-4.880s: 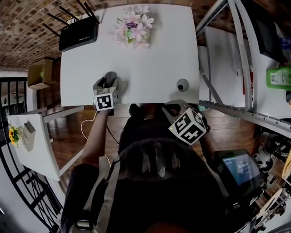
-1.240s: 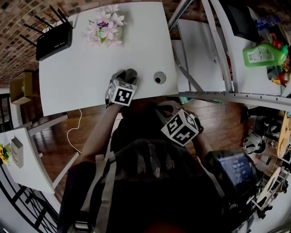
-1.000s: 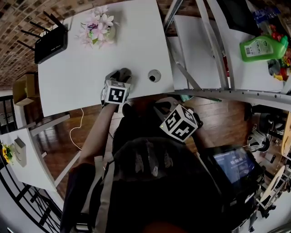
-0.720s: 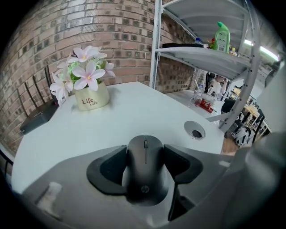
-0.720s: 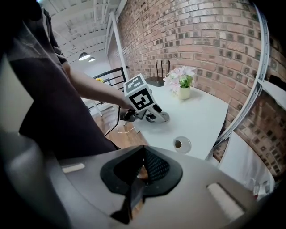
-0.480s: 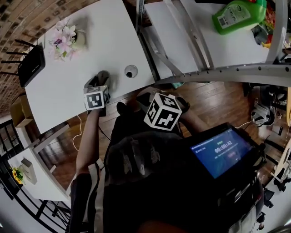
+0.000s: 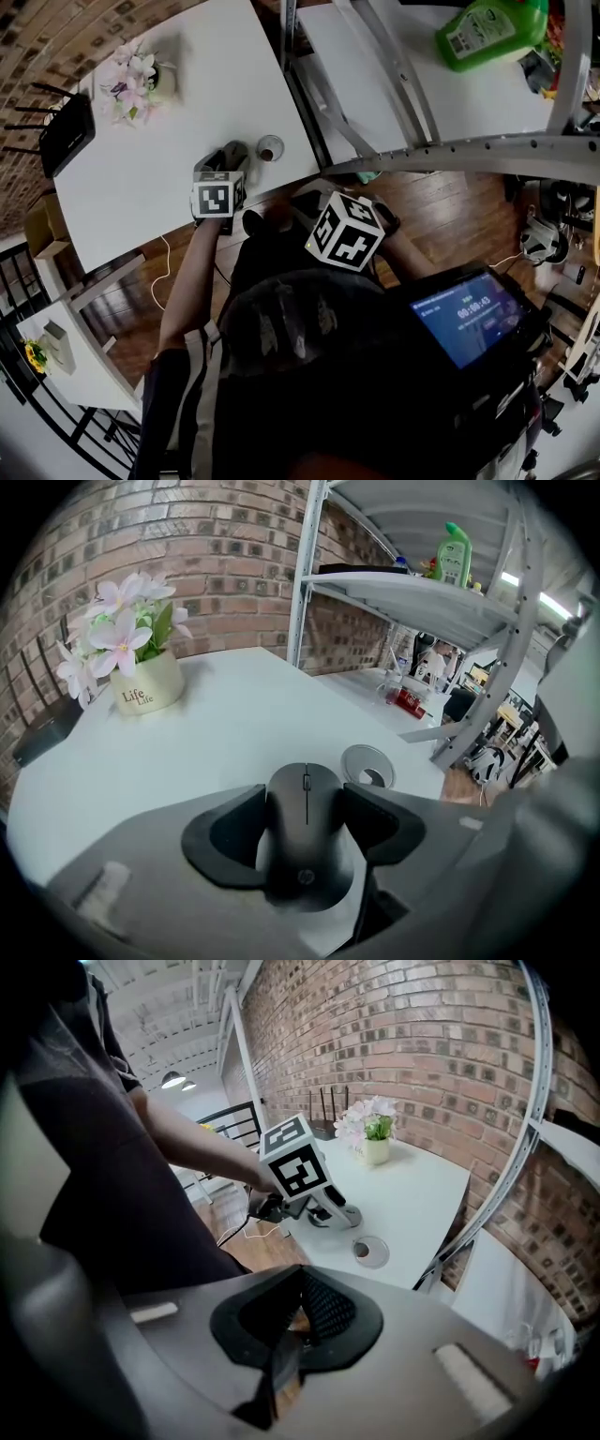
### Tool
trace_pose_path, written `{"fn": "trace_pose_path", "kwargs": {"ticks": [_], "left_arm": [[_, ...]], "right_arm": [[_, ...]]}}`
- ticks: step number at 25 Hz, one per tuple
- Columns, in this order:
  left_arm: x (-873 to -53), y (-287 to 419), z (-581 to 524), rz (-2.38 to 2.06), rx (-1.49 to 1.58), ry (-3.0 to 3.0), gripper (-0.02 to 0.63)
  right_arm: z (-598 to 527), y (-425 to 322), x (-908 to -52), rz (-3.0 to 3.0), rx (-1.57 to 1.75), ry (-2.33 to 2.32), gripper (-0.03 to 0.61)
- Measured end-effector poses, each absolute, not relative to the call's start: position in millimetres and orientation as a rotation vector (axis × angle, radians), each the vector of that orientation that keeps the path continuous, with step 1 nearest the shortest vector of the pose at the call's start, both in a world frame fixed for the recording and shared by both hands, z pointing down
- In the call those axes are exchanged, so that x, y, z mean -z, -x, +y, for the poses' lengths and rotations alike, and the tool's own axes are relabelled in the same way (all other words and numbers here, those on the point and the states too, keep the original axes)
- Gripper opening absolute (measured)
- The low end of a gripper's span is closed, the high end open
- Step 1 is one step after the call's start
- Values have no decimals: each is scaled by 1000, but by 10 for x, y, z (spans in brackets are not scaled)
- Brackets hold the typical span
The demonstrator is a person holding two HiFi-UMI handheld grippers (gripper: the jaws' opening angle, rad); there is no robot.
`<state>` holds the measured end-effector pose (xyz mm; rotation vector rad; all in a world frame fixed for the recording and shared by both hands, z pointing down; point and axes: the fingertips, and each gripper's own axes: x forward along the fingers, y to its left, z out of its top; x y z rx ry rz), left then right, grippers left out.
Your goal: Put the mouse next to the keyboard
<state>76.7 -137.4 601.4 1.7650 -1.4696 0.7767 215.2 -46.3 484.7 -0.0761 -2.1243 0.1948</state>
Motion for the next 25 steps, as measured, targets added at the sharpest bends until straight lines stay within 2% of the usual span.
{"fn": "trace_pose_path", "kwargs": {"ticks": [25], "left_arm": [[-6044, -891, -1475, -1506, -777, -1821, 270]], "right_arm": [[-457, -2058, -4884, -2109, -193, 97, 6]]}}
